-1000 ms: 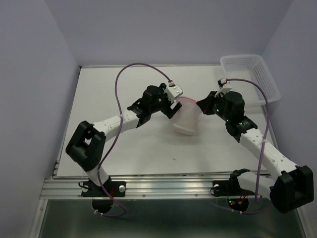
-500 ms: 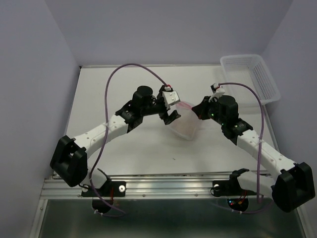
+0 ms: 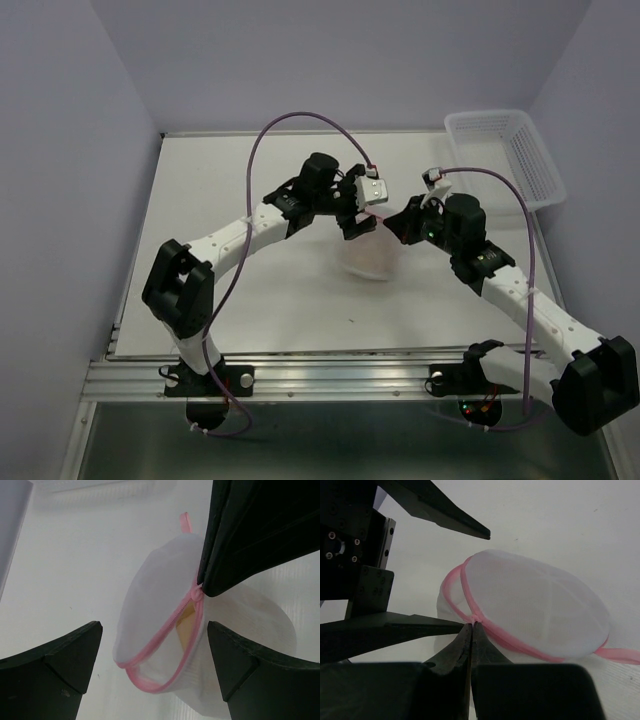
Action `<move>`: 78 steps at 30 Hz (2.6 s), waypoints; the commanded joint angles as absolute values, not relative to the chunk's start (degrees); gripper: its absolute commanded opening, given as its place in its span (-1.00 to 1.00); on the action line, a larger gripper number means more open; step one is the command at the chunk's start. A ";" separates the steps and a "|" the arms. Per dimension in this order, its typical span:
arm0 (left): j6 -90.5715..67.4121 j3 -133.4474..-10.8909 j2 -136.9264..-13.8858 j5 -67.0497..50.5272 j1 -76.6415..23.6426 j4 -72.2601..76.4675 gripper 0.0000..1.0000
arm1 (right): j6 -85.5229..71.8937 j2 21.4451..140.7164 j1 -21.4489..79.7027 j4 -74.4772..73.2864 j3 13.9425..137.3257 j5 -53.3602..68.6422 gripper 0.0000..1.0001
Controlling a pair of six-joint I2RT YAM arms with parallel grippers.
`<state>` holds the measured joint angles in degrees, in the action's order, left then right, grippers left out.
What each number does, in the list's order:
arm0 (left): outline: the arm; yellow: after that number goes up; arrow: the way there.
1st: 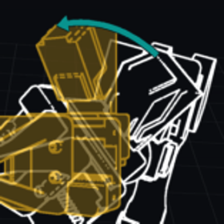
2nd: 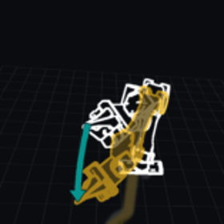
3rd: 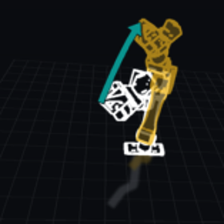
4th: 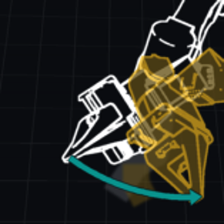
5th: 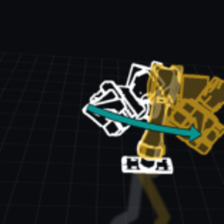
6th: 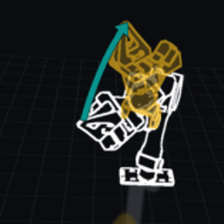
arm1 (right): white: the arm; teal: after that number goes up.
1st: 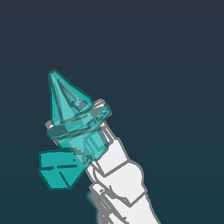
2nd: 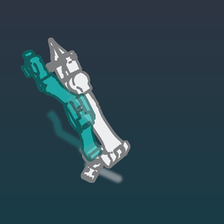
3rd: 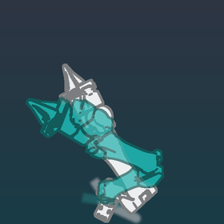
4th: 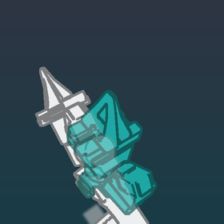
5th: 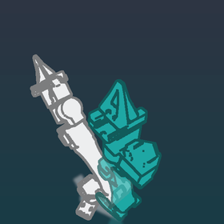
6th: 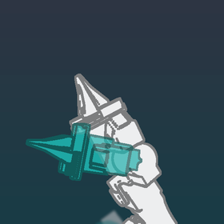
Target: Unzip the laundry bag and remove the bra
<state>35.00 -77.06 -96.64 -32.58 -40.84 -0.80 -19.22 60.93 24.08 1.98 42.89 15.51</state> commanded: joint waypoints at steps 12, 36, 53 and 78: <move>42.53 -81.83 -97.48 -41.04 -41.48 -8.88 -1.00 | -19.51 64.16 24.61 -3.33 46.76 -0.07 -0.99; 42.36 -64.34 -81.83 -35.60 -41.22 3.07 -1.00 | -16.62 67.50 11.69 -4.84 42.19 -3.44 -0.99; 37.02 -63.91 -84.37 -20.83 -41.13 10.81 -0.72 | -8.34 68.03 13.26 16.95 39.65 18.12 -0.93; -17.04 -44.89 -60.63 4.56 -41.31 15.40 0.98 | -17.83 49.65 29.53 -11.15 40.68 1.20 1.00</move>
<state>-7.05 -39.64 -56.66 -7.14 -41.52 19.75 -16.56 49.69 29.36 -8.32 33.80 8.71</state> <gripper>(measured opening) 0.989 0.995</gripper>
